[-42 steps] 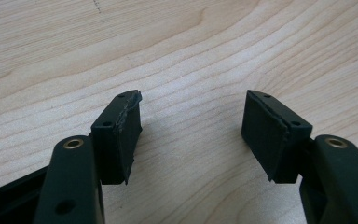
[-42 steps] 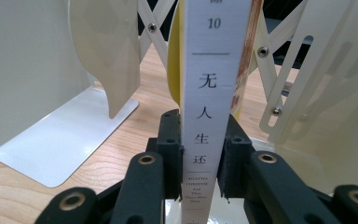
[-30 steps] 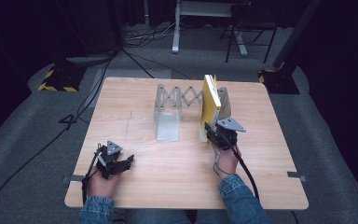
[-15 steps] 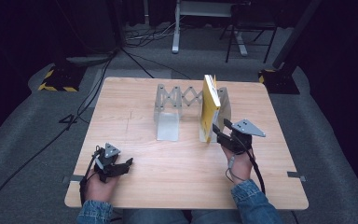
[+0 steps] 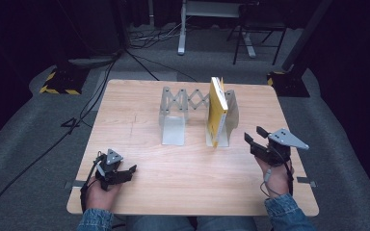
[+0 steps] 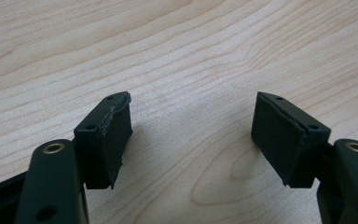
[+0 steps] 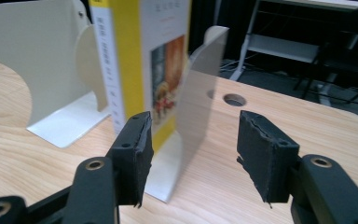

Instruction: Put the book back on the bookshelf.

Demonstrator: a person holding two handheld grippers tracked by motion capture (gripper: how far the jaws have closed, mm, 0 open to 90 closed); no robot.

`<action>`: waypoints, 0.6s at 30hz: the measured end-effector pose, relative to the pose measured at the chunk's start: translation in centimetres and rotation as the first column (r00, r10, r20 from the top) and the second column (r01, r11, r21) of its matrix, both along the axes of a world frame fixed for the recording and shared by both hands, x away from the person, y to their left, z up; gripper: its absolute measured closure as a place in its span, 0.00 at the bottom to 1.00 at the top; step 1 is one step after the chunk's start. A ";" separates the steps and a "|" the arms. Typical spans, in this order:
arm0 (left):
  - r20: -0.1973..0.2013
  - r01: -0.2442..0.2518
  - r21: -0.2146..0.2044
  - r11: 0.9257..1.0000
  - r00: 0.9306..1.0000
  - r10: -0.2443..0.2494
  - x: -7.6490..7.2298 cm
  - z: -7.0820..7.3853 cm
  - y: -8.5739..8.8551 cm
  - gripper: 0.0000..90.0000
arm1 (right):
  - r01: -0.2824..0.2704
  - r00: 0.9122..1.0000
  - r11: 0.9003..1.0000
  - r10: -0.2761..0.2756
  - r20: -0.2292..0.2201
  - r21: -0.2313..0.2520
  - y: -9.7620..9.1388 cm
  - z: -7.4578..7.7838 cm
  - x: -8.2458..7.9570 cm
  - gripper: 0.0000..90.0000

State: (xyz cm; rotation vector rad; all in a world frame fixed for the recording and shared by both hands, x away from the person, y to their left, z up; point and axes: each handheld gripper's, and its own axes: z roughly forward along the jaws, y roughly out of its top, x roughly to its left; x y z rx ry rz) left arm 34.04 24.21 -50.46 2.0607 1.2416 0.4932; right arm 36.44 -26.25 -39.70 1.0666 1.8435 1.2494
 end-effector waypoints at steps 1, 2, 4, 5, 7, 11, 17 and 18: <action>0.000 0.000 0.001 1.000 1.000 0.000 0.0 0.0 0.0 0.32 | 0.008 1.000 1.000 -0.008 0.000 -0.002 -0.8 0.0 -0.4 0.50; -0.002 -0.005 -0.005 1.000 1.000 0.005 0.0 0.0 0.0 0.32 | 0.008 1.000 1.000 -0.008 0.000 -0.002 -0.8 0.0 -0.4 0.50; -0.002 -0.008 -0.001 1.000 1.000 0.008 0.1 0.0 0.0 0.32 | 0.022 1.000 1.000 -0.021 -0.004 0.005 -2.0 -0.1 -0.8 0.50; -0.003 -0.009 -0.003 1.000 1.000 0.009 0.1 0.0 0.0 0.32 | 0.033 0.999 0.999 -0.033 -0.008 0.006 -2.5 -0.2 -1.0 0.50; -0.004 -0.007 -0.002 1.000 1.000 0.007 0.1 0.0 0.0 0.31 | 0.042 0.999 0.999 -0.042 -0.012 0.010 -3.3 -0.2 -1.4 0.50; -0.005 -0.011 -0.001 1.000 1.000 0.011 0.1 0.0 0.0 0.31 | 0.045 0.999 0.999 -0.045 -0.020 0.014 -4.4 -0.3 -1.9 0.49; -0.009 -0.007 -0.002 1.000 1.000 0.006 0.1 0.0 0.0 0.29 | -0.007 0.995 0.999 0.011 -0.097 0.041 -6.2 -1.0 -2.0 0.44; -0.009 -0.006 -0.006 1.000 1.000 0.006 0.0 0.0 0.1 0.29 | -0.016 0.993 0.999 0.020 -0.116 0.036 -6.6 -1.3 -1.9 0.44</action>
